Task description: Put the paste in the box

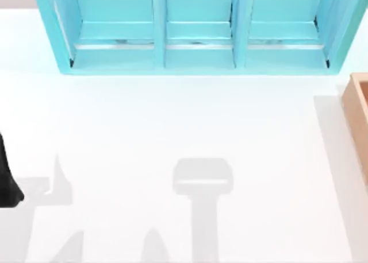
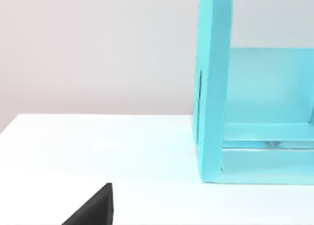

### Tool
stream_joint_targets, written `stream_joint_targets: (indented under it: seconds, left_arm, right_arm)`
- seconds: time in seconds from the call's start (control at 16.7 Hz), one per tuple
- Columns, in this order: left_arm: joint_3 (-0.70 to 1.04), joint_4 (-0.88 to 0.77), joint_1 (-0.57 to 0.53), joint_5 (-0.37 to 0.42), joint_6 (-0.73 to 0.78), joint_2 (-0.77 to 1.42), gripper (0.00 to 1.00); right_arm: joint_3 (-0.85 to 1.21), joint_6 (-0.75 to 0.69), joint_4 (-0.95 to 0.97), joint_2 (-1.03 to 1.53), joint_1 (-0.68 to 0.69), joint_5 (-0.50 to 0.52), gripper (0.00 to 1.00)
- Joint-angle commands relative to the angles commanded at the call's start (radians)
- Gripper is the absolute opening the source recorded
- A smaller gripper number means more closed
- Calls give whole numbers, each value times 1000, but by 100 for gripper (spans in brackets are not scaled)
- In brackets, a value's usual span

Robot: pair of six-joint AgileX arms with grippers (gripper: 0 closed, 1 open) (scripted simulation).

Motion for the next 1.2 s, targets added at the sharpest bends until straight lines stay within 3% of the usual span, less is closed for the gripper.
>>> stream_joint_targets:
  seconds: [0.3,1.08,1.2]
  left_arm:
    - [0,0,0,0,0,0,100]
    - [0,0,0,0,0,0,100]
    - [0,0,0,0,0,0,100]
  right_arm:
    - [-1,-3,-2,0,1,0,0]
    - [-1,-3,-2,0,1,0,98]
    - [-1,-3,-2,0,1,0,100]
